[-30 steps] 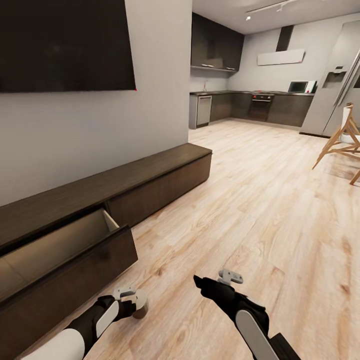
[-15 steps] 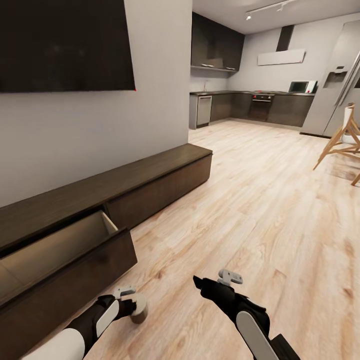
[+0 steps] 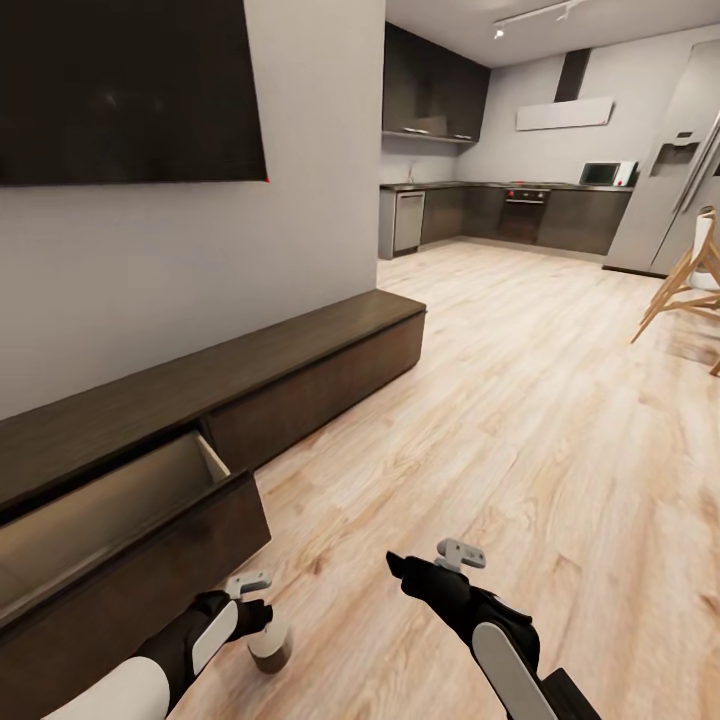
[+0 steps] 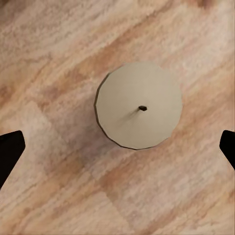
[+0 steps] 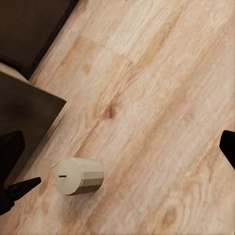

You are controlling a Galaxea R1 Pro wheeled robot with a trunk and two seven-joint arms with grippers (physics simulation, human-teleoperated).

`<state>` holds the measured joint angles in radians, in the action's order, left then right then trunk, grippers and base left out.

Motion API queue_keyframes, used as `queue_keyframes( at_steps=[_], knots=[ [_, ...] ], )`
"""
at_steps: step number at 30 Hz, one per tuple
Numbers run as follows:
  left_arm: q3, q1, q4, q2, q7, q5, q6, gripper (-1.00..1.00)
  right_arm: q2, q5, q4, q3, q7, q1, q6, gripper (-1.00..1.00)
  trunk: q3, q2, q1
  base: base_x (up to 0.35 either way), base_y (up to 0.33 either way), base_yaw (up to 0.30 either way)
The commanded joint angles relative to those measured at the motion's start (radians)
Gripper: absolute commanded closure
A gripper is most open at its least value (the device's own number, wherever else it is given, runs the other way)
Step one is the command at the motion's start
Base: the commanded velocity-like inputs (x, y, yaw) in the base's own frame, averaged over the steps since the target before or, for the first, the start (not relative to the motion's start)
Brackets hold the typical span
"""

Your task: Place each of the two pumpkins and all three candles from the living room inside a cabinet in the living room (use any cabinet), then make sure every cabinet is closed, and position the cauldron so it is next to a table in the living room.

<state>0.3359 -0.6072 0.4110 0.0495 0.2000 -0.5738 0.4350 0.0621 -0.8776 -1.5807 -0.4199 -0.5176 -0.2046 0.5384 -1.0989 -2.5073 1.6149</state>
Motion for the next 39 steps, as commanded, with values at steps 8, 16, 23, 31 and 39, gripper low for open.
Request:
queue_keyframes(
  at_steps=[8, 16, 23, 31, 39],
  knots=[
    [0.007, 0.0, 0.0, 0.001, 0.007, -0.012, 0.004, -1.0, 0.001, -0.009, -0.001, -0.002, -0.01, -0.001, 0.0, -1.0, -0.001, 0.0, 0.0, 0.09, -0.069, 0.0],
    [0.007, 0.0, 0.0, 0.001, 0.006, -0.012, 0.004, -1.0, 0.001, -0.009, -0.001, -0.002, -0.01, -0.001, 0.0, -1.0, -0.001, 0.0, 0.0, 0.137, -0.065, 0.0],
    [0.006, 0.0, 0.0, 0.001, 0.006, -0.012, 0.004, -1.0, 0.001, -0.009, -0.001, -0.002, -0.01, -0.001, 0.0, -1.0, -0.001, 0.0, 0.0, 0.027, -0.015, 0.0],
    [0.006, 0.0, -0.001, 0.001, 0.006, -0.012, 0.005, -1.0, 0.001, -0.009, -0.001, -0.002, -0.01, -0.001, 0.0, -1.0, -0.001, 0.0, 0.0, 0.079, 0.037, 0.0],
    [0.006, 0.0, 0.0, 0.001, 0.006, -0.013, 0.004, -1.0, 0.001, -0.012, -0.002, -0.002, -0.002, -0.001, -0.001, -1.0, -0.001, 0.0, 0.0, 0.043, 0.028, 0.0]
  ],
)
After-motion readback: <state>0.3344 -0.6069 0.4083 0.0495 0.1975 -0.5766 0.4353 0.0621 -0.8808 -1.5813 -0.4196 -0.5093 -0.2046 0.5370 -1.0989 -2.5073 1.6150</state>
